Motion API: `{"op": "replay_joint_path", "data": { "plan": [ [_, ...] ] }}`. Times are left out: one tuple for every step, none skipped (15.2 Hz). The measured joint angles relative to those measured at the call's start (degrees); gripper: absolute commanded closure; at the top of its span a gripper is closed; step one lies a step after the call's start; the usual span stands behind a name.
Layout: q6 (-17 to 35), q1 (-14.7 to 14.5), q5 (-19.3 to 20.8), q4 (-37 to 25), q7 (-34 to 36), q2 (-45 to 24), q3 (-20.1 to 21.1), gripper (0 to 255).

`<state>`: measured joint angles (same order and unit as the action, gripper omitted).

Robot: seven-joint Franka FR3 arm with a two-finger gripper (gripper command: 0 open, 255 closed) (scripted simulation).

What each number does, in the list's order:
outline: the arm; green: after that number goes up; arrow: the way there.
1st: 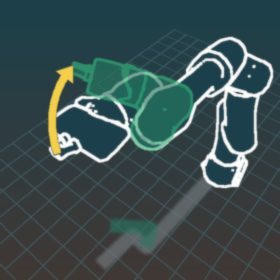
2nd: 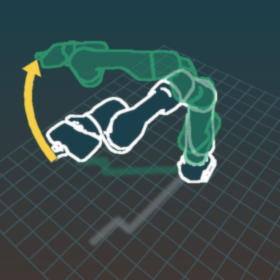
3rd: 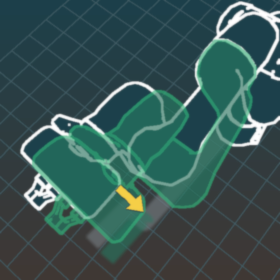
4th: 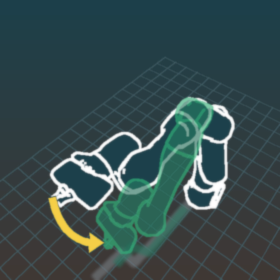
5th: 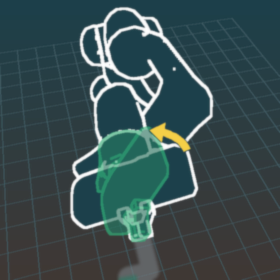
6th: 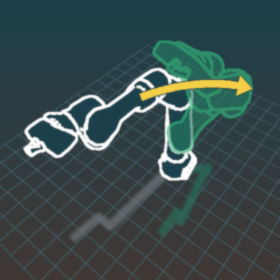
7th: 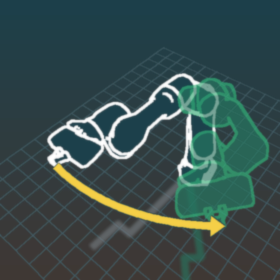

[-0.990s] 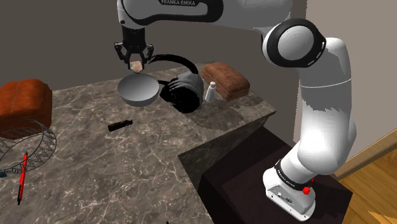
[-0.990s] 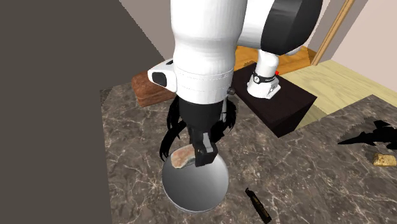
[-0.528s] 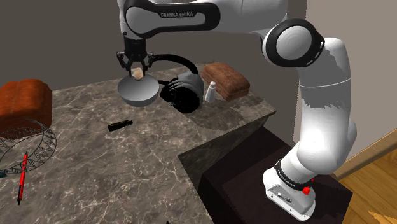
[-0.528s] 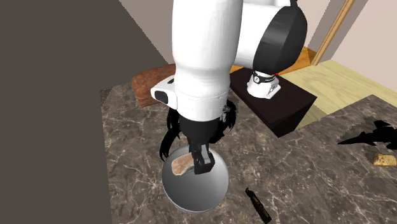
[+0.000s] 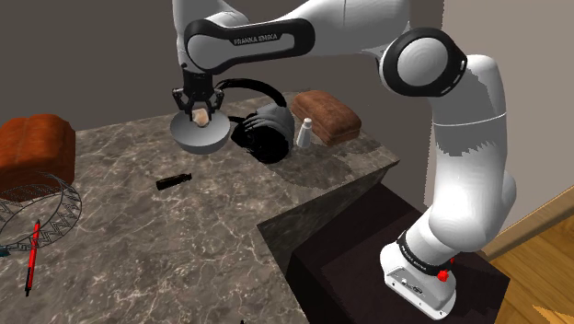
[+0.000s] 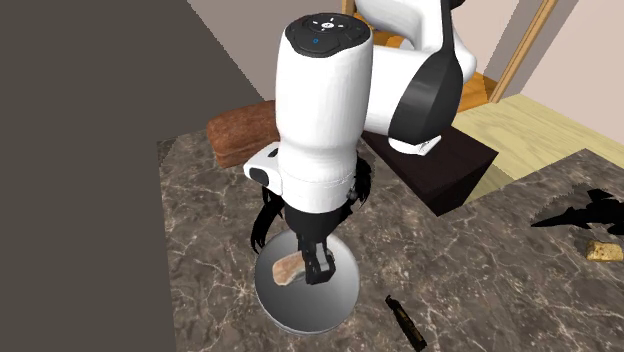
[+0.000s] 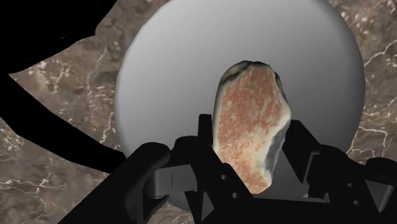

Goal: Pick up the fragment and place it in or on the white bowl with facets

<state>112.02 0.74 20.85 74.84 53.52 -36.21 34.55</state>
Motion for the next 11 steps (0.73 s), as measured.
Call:
{"op": "replay_joint_path", "data": {
  "plan": [
    [0.09,-0.01,0.03,0.03,0.02,-0.05,-0.02,255],
    [0.15,-0.01,0.04,0.07,0.03,-0.07,-0.03,255],
    [0.18,0.0,0.04,0.1,0.03,-0.07,-0.03,255],
    [0.2,0.0,0.04,0.12,0.04,-0.06,-0.03,255],
    [0.21,0.0,0.04,0.13,0.04,-0.06,-0.02,255],
    [0.22,0.01,0.04,0.14,0.04,-0.06,-0.02,0],
    [0.22,0.01,0.04,0.14,0.04,-0.06,-0.02,0],
    [0.22,0.01,0.04,0.15,0.04,-0.06,-0.02,0],
    [0.22,0.01,0.04,0.15,0.04,-0.05,-0.02,0],
    [0.22,0.01,0.04,0.15,0.04,-0.05,-0.02,0],
    [0.22,0.01,0.04,0.15,0.04,-0.05,-0.02,0]
  ]
}}
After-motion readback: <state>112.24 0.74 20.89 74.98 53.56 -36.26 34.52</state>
